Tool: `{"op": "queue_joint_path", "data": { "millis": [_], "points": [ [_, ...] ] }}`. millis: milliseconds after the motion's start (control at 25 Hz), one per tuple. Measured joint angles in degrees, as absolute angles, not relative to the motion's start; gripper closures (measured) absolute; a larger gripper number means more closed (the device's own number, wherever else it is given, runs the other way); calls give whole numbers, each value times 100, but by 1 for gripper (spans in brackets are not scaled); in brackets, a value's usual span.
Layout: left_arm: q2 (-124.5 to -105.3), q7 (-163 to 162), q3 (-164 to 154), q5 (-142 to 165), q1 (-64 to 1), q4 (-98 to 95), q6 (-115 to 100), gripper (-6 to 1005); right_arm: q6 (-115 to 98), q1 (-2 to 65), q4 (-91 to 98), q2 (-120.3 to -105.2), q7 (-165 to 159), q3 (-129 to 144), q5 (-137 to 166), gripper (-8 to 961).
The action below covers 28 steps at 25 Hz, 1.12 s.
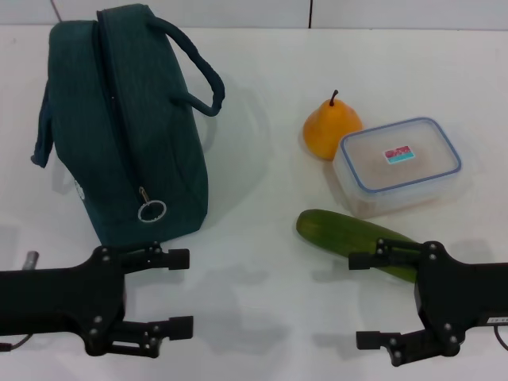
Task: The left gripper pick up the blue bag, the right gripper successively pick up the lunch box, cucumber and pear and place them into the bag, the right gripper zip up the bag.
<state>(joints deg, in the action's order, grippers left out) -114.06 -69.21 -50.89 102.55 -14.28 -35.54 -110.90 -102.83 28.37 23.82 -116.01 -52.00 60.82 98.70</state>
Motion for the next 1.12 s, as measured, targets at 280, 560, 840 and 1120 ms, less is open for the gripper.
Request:
{"op": "queue_joint_path", "data": {
  "millis": [280, 560, 840, 1120],
  "points": [
    [-11307, -7801, -4587, 10242, -1418, -3894, -11332, 108, -10284, 2853, 2382, -11601, -5203, 6082, 9806, 84],
    [-11283, -9201, -2961, 10052, -1475, -4500, -11366, 108, -10281, 2861, 2382, -11592, -5200, 6040, 9772, 83],
    [-11108, -10646, -1678, 9954, -2034, -4796, -10856, 107, -10282, 2832, 2392, -11575, -5174, 6028, 9642, 84],
    [-10996, -12332, -1873, 11100, -2484, -5295, -9693, 107, -10263, 2849, 2398, -11575, -5162, 6029, 9640, 84]
  ]
}}
